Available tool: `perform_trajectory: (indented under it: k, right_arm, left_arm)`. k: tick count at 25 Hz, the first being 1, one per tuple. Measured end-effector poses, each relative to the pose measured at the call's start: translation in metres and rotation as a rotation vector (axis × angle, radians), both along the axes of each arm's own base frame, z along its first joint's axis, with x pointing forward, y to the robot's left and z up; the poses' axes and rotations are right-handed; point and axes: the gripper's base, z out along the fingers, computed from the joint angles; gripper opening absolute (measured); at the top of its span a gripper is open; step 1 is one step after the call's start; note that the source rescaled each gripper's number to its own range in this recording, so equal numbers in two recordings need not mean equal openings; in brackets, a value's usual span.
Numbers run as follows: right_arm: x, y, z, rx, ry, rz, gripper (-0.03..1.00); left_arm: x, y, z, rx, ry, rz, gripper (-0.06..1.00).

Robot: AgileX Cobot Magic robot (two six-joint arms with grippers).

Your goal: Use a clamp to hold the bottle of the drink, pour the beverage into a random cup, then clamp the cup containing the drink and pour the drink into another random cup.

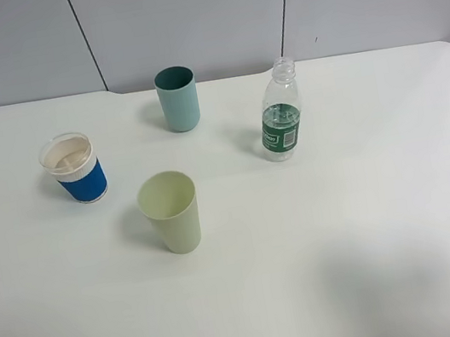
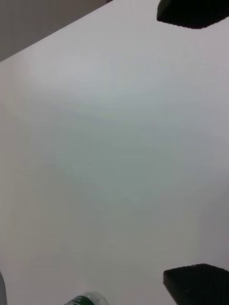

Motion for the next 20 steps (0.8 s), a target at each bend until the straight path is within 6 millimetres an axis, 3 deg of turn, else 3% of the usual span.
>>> perform_trajectory:
  k: [20]
  right_arm:
    - [0.0, 0.0, 0.0, 0.001, 0.0, 0.0, 1.0]
  left_arm:
    - [0.0, -0.0016, 0.0, 0.007, 0.0, -0.022, 0.99]
